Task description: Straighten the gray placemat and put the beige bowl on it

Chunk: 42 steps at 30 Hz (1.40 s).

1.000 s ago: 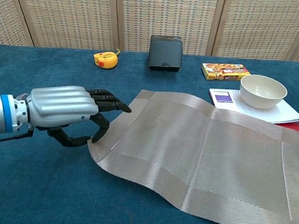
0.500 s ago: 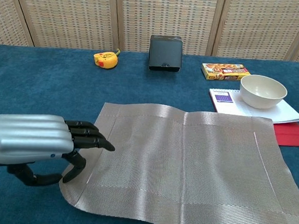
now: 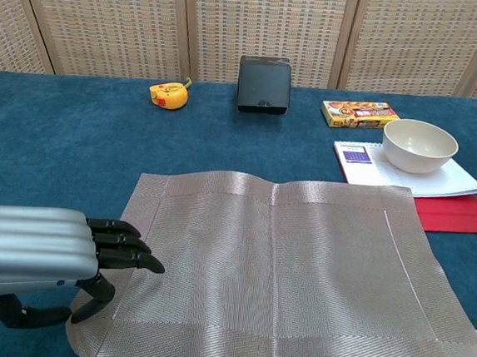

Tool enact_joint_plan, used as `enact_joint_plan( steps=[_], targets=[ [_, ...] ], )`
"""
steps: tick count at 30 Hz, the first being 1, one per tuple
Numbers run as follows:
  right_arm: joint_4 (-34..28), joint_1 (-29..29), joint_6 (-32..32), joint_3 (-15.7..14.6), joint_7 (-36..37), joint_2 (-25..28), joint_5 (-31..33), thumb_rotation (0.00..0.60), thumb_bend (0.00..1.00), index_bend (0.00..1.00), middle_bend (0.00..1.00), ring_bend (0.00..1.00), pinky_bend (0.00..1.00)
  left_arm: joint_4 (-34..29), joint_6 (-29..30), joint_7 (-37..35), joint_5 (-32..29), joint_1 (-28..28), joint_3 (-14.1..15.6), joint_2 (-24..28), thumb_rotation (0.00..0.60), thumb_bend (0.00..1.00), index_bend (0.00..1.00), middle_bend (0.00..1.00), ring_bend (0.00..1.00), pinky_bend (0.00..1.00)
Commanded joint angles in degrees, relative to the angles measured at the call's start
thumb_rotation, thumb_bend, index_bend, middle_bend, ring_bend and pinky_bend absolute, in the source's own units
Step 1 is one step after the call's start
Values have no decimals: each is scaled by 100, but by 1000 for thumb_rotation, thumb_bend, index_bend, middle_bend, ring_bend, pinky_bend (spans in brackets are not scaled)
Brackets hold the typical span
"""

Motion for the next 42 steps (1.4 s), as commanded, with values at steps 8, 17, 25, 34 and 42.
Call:
enact_joint_plan(
  steps=[8, 17, 25, 34, 42],
  targets=[
    [-3, -17, 32, -15, -7, -1, -39, 600, 0, 0, 0, 0, 0, -431, -163, 713, -352, 221, 34, 337, 600, 578, 767, 0, 0, 0],
    [-33, -41, 97, -35, 7, 15, -107, 600, 0, 0, 0, 0, 0, -592, -28, 1113, -461, 474, 140, 653, 600, 579, 768, 0, 0, 0],
    [-58, -51, 130, -42, 8, 22, -149, 600, 0, 1, 0, 0, 0, -783, -19, 1344, -471, 659, 315, 932, 600, 579, 769, 0, 0, 0],
    [-75, -60, 135, -48, -13, 20, -166, 600, 0, 2, 0, 0, 0, -970, -202, 1210, -181, 640, 359, 871, 600, 579, 769, 0, 0, 0],
    [-66, -61, 129, -39, -22, 16, -159, 600, 0, 2, 0, 0, 0, -1034, -395, 1115, -123, 595, 322, 850, 600, 483, 410, 0, 0, 0]
  ],
)
